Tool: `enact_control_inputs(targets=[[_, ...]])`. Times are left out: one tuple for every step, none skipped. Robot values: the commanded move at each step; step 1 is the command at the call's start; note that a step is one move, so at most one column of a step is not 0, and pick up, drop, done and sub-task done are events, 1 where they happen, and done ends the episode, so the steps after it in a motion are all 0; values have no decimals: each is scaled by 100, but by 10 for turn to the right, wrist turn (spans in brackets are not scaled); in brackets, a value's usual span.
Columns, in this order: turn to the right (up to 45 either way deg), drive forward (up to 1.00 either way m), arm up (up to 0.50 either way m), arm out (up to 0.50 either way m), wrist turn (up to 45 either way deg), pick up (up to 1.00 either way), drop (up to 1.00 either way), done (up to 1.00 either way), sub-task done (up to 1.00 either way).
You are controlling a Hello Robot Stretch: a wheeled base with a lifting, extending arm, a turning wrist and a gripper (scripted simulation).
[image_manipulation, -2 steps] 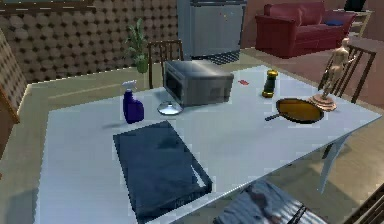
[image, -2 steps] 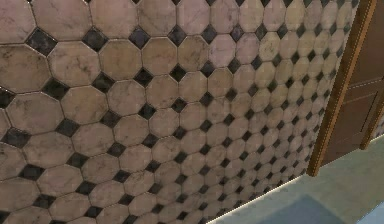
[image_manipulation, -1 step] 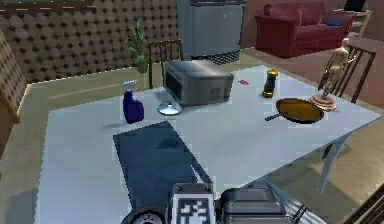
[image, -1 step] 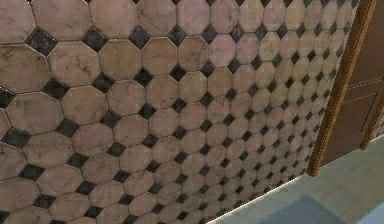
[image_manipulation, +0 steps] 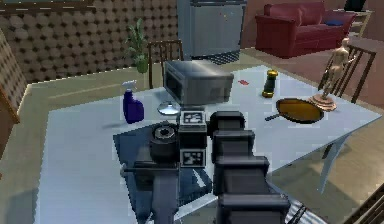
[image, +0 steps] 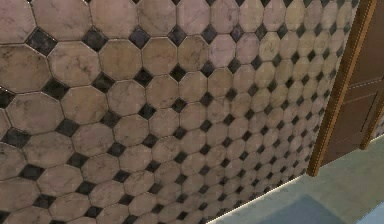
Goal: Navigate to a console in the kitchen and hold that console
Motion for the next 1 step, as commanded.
enact_control_inputs(targets=[[0, 0, 0, 0, 450, 0, 0, 0, 0]])
